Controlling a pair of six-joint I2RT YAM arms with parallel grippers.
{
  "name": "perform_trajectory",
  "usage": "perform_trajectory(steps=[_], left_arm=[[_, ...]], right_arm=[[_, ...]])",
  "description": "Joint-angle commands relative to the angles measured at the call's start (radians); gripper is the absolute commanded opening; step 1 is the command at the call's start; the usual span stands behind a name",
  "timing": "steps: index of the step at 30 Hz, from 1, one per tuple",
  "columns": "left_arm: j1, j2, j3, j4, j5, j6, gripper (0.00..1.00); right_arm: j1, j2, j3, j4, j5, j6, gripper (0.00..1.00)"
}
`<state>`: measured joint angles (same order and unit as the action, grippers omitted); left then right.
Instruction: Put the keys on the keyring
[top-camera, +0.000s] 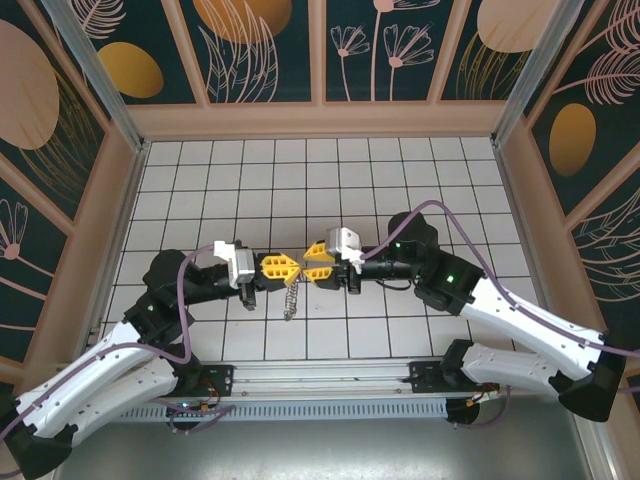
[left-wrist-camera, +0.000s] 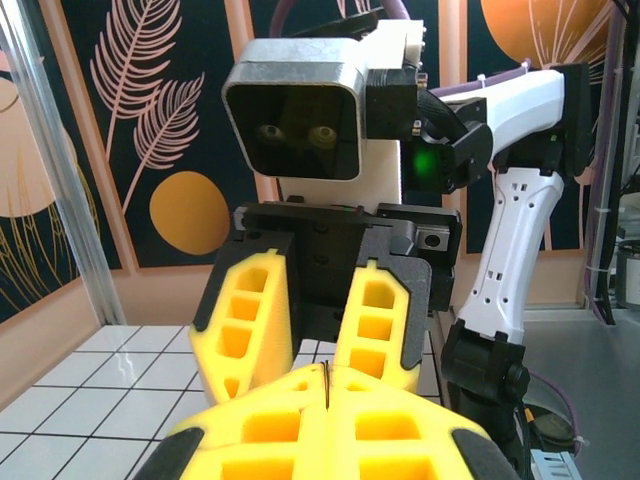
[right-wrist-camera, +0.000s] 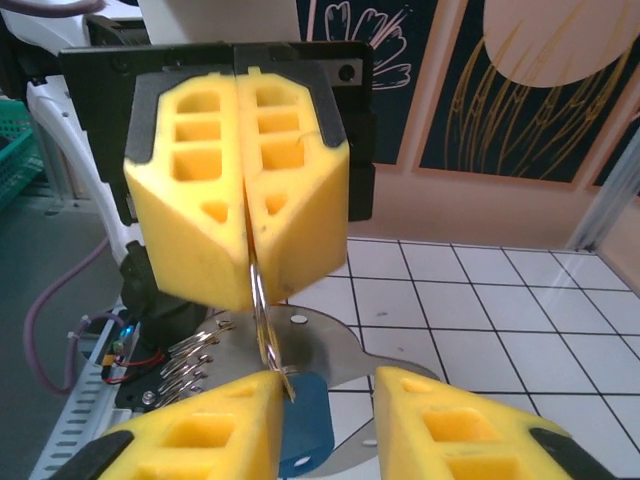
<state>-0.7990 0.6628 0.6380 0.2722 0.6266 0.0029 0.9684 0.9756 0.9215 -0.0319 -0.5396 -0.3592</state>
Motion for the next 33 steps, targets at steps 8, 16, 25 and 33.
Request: perform_trajectory(steps=[8,16,25,33], left_arm=[[-0.006,-0.046,0.008,0.013,-0.033,0.007,0.0],[-0.006,-0.041,0.005,0.022,-0.023,0.002,0.0],[-0.005,-0.04,0.0,0.025,-0.019,0.001,0.0],[-0.005,-0.034,0.008,0.012,-0.018,0.002,0.0]], right_arm=[[-0.006,-0.093,-0.059,0.122,0.044,0.035,0.32],[-0.005,-0.078,-0.068,0.228,-0.065,0.076,0.32],[-0.005,-0.012,-0.046,0.244,-0.111,0.089,0.33],[-0.004,0.015,-0.026,0.252,-0.133,0.087,0.31]])
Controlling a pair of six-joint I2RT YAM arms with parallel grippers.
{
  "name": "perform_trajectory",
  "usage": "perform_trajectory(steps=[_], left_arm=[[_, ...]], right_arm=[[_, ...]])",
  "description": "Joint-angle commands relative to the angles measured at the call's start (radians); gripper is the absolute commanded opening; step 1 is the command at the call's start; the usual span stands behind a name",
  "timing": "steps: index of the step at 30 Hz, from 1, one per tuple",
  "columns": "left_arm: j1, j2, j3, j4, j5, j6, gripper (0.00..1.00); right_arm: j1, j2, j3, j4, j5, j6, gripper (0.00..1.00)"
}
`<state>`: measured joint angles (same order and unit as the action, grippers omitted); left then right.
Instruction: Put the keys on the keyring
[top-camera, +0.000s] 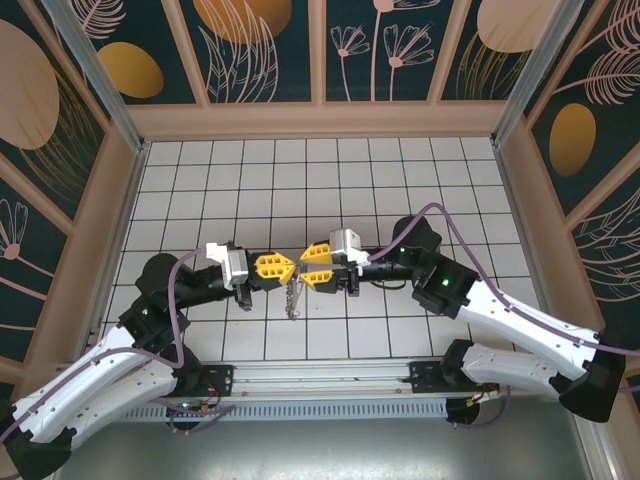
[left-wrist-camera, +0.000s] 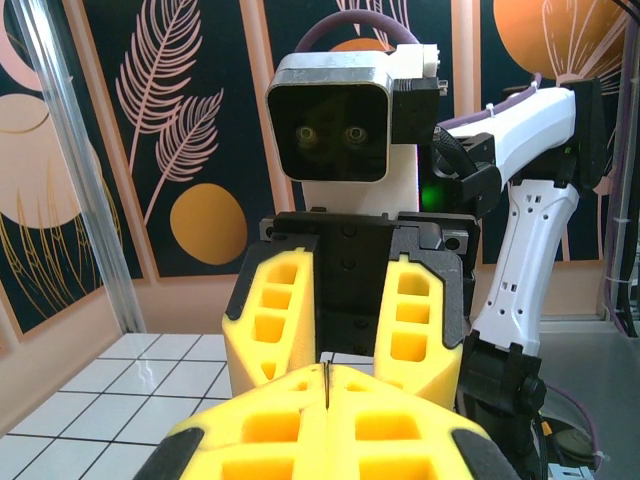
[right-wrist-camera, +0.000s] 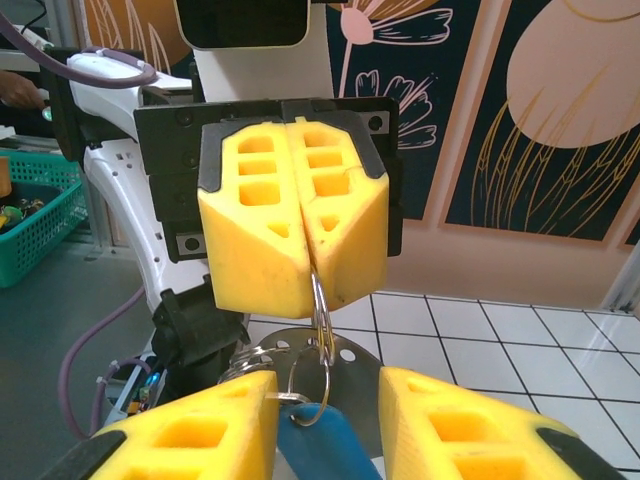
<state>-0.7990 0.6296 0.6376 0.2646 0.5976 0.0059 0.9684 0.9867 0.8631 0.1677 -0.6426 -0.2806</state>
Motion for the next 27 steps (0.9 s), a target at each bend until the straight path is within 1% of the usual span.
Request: perform_trajectory(steps=[1,5,9,11,17,19,22,23,24,27], left_arm=[[-0.005,-0.001,0.008,0.018,0.011,0.001,0.0],[-0.006,-0.001,0.008,0.018,0.011,0.0,0.0],[-0.006,0.003,0.007,0.022,0.013,-0.003,0.0],[-0.005,0.005,0.007,0.023,0.014,-0.003,0.0],[-0.006,0.005,0.008,0.008,0.009,0.002,0.0],[-0.006,0.008,0.018,-0.025,0.002,0.015,0.0],[-0.006,0.017,0.074,-0.177,-0.045,0.066,0.0],[-0.006,0.018,0.099,-0.237,-0.069,0.085,0.04],[-0.006,0.016,0.121,-0.293,-0.103,0.101,0.1],[-0.005,0.026,0.183,-0.458,-0.188,0.159,0.24]], right_arm=[[-0.005,0.007,0.036,0.051,-0.031,0.005,0.31],[-0.005,0.012,0.038,0.062,-0.037,0.005,0.3],[-0.005,0.02,0.041,0.075,-0.04,0.006,0.25],[-0.005,0.024,0.045,0.073,-0.034,0.004,0.21],[-0.004,0.021,0.045,0.073,-0.01,0.001,0.01],[-0.005,0.02,0.055,0.053,-0.002,-0.007,0.0],[-0.005,0.023,0.091,-0.029,0.041,-0.029,0.0],[-0.005,0.026,0.107,-0.07,0.07,-0.042,0.0],[-0.005,0.032,0.122,-0.12,0.106,-0.055,0.0],[0.001,0.052,0.17,-0.255,0.19,-0.096,0.0]])
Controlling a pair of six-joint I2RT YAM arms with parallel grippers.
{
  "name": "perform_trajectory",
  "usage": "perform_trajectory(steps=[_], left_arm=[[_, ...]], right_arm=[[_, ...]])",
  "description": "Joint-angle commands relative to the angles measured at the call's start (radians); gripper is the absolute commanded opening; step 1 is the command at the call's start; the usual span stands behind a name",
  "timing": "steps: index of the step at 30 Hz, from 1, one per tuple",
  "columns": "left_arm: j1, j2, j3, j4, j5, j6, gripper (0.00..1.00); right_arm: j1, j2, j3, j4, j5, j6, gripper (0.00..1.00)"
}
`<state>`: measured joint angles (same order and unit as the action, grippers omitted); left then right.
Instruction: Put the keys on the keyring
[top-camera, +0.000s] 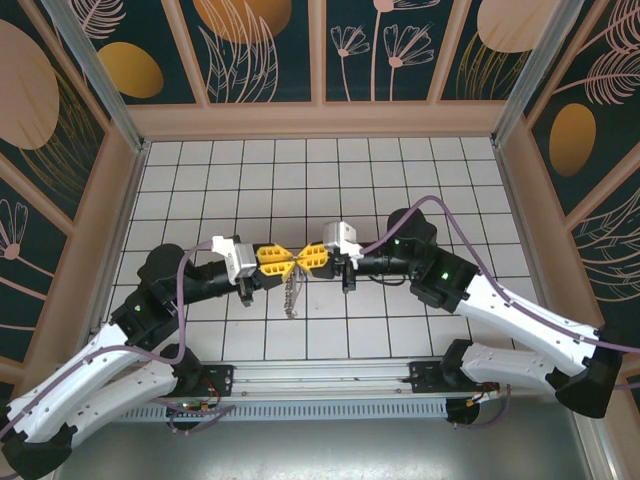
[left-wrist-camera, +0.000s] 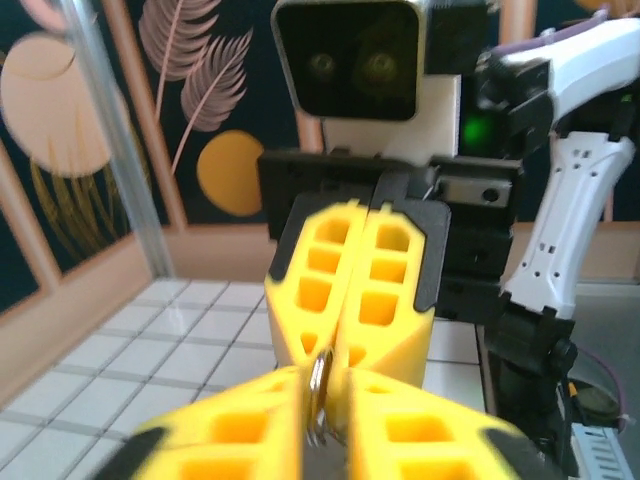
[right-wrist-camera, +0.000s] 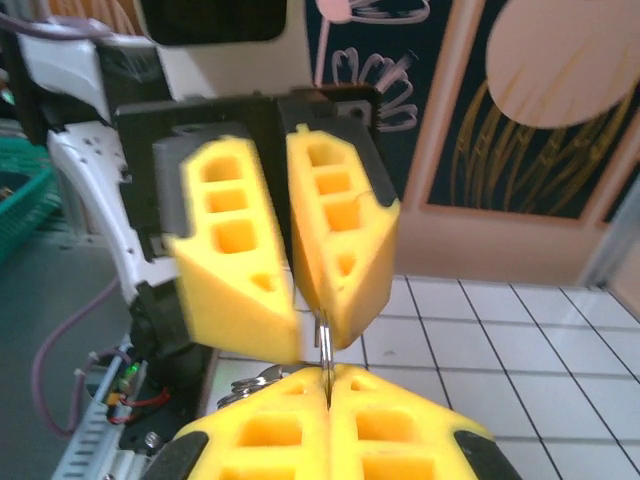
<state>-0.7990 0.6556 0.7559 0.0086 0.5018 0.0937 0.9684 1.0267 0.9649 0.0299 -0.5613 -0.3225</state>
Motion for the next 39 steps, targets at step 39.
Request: perform_trajectory(steps=[39], left_arm=[[-0.006,0.184,0.223,-0.451,-0.089,0.252,0.11]], right_arm=[[0.099,0.087,0.19,-0.365,0.193,-0.15,0.0]])
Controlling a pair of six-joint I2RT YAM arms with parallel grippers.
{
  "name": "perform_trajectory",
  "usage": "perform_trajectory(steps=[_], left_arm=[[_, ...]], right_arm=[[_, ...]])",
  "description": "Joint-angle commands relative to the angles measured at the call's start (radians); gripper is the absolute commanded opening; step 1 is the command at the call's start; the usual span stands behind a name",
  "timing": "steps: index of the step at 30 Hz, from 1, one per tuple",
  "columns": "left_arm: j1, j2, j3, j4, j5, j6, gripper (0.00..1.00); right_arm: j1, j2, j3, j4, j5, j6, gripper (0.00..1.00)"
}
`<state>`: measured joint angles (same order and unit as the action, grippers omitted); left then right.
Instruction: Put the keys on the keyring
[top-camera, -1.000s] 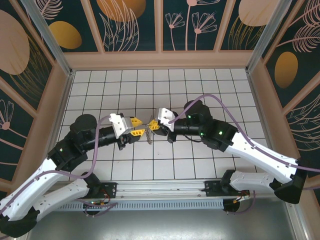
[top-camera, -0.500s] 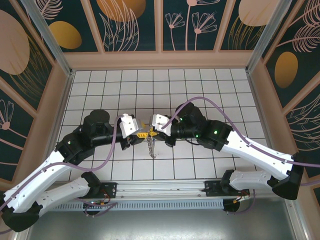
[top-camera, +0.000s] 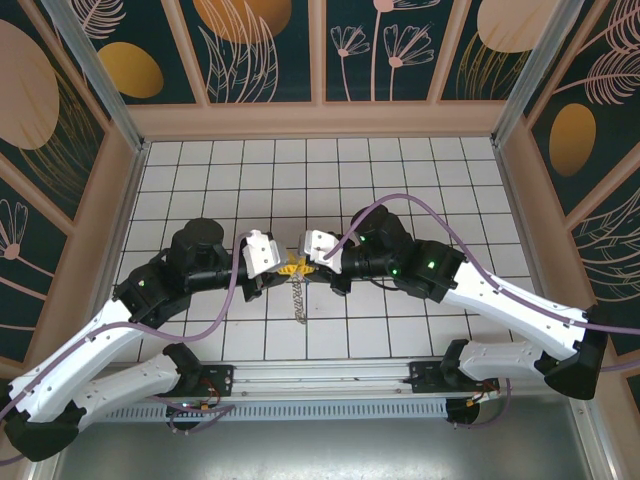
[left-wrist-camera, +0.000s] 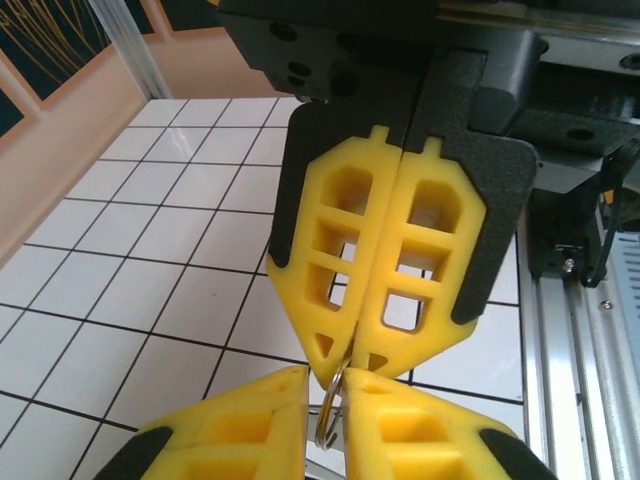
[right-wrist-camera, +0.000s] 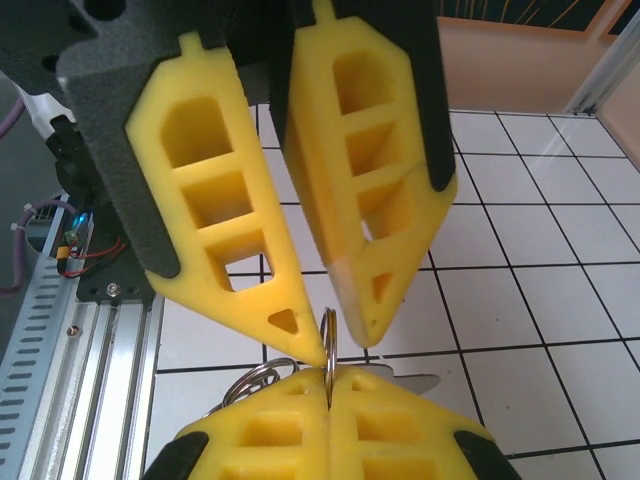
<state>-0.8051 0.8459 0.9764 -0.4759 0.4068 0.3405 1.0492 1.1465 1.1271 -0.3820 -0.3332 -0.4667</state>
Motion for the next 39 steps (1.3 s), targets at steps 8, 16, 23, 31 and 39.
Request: perform_trajectory(steps=[8,16,23,31,39], left_arm=[[0.0,-0.09,-0.073,0.154,0.039,-0.035,0.0],[0.001,-0.165,-0.166,0.346,0.093,-0.113,0.0],[0.0,-0.157,-0.184,0.411,0.125,-0.132,0.0],[0.0,-0.164,-0.189,0.428,0.132,-0.144,0.0],[0.0,-0.168,-0.189,0.43,0.132,-0.147,0.0]], right_arm=[[0.018,-0.05,-0.001,0.084,-0.042,0.008,0.0],[0.018,-0.073,-0.05,0.116,-0.024,0.032,0.2],[0.015,-0.079,-0.061,0.119,-0.006,0.034,0.18],[0.008,-0.093,-0.086,0.132,-0.004,0.037,0.2],[0.0,-0.13,-0.107,0.165,-0.013,0.05,0.14]])
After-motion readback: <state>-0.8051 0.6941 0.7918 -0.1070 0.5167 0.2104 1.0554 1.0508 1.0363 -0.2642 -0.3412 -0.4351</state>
